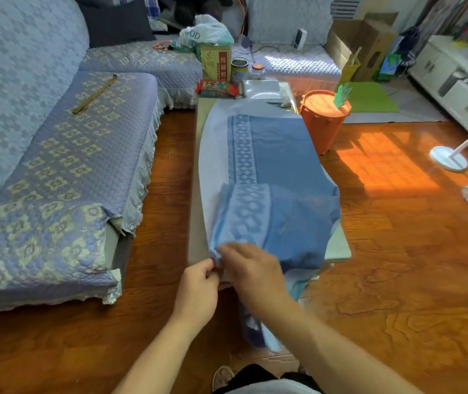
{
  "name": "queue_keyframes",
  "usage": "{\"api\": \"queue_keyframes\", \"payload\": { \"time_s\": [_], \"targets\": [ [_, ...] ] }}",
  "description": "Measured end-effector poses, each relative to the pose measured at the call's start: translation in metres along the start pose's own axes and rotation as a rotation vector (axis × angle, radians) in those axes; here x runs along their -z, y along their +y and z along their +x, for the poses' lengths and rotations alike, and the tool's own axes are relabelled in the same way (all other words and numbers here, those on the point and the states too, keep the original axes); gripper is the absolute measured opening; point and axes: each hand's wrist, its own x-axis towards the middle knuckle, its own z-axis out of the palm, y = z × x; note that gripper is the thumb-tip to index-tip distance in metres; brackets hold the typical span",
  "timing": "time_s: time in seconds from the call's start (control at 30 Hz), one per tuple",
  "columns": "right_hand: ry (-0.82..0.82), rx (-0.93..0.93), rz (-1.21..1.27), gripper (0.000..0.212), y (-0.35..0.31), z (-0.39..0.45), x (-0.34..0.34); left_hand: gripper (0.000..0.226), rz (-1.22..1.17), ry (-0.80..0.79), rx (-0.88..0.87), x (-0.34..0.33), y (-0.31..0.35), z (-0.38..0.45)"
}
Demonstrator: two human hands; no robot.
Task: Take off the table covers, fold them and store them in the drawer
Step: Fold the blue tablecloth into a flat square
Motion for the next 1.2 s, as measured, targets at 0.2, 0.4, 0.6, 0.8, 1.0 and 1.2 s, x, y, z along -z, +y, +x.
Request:
{"api": "queue_keyframes", "payload": {
  "time_s": [0.2,0.4,0.6,0.8,1.0,1.2],
  "targets": [
    [0.031,0.063,-0.080,0.024,0.005,-0.026,-0.019,0.042,-0.426,-0.043,0.225,0.006,0.016,-0.004],
    [0.030,0.070,-0.071,0.025,0.000,-0.034,-0.023,0.030,-0.526,-0.111,0.408,0.006,0.020,-0.003],
    [0.092,0.025,-0.096,0.027,-0.001,-0.034,-0.024,0.029,-0.616,-0.042,0.429,0.012,0.022,0.002],
    [0.061,-0.055,-0.121,0.036,0.005,-0.030,-0.023,0.015,-0.347,0.053,0.325,0.001,0.038,0.002],
    [0.022,-0.751,-0.127,0.047,0.048,-0.063,-0.007,0.025,-0.110,0.090,0.101,-0.023,0.083,0.019],
    [0.066,-0.890,0.062,0.063,0.061,-0.079,0.006,0.019,-0.202,0.021,-0.025,-0.047,0.146,0.043]
  ]
}}
